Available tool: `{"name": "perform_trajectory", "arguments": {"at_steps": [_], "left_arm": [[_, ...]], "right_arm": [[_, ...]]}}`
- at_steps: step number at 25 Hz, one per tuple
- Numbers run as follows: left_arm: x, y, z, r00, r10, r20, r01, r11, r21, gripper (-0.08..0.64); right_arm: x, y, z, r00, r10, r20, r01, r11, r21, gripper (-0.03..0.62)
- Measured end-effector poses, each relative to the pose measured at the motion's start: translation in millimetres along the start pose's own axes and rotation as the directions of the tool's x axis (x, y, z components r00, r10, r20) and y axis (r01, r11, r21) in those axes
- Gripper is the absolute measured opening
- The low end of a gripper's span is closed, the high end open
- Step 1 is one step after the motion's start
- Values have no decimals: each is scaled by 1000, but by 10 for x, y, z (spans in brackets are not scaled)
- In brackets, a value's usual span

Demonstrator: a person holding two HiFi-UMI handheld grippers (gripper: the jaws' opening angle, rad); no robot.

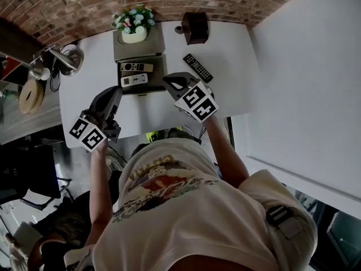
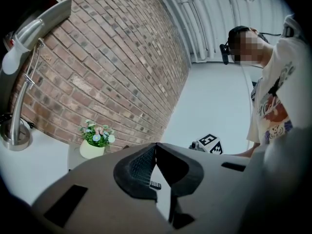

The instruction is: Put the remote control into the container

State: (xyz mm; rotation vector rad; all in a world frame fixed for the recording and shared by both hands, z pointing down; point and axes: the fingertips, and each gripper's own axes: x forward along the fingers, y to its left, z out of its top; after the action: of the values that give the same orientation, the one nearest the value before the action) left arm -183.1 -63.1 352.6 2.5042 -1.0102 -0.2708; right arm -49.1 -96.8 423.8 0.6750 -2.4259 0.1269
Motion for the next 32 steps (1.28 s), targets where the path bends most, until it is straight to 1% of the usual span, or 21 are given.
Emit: {"name": "perform_trajectory", "arguments": {"at_steps": [3, 5, 8, 12, 17, 18, 22, 25, 27, 32], "left_arm": [[43, -20, -113, 999, -4, -32, 3, 1000, -21, 6], [80, -47, -154, 999, -9, -49, 7, 999, -34, 6], [161, -84, -228, 997, -21, -69, 17, 998, -60, 6], [327, -145, -363, 995, -36, -96, 28, 996, -82, 5], [518, -224, -467, 993, -43, -105, 32, 993, -110, 5], [553, -235, -494, 993, -43, -111, 30, 993, -114, 6], [659, -259, -606, 990, -33, -135, 16, 992, -126, 5], [682, -272, -700, 987, -18, -162, -4, 991, -135, 6], [685, -277, -765, 985, -4, -173, -21, 989, -145, 5], [681, -283, -892, 983, 41, -182, -70, 985, -160, 6]], "right_arm": [[-88, -30, -139, 1000, -17, -17, 18, 999, 34, 11], [-148, -101, -245, 999, -44, -29, 46, 998, 49, 11], [-239, -260, -435, 996, -83, -46, 86, 994, 74, 11], [-316, -483, -738, 992, -97, -81, 106, 988, 112, 12], [-363, -769, -1062, 984, -136, -111, 152, 977, 151, 15], [-358, -826, -1126, 983, -142, -116, 159, 974, 159, 25], [-324, -1040, -1424, 976, -159, -150, 187, 964, 189, 121], [-313, -1158, -1664, 968, -163, -191, 202, 958, 205, 175], [-294, -1220, -1813, 965, -151, -214, 199, 954, 225, 201], [-175, -1327, -2124, 963, -107, -248, 171, 952, 253, 221]]}}
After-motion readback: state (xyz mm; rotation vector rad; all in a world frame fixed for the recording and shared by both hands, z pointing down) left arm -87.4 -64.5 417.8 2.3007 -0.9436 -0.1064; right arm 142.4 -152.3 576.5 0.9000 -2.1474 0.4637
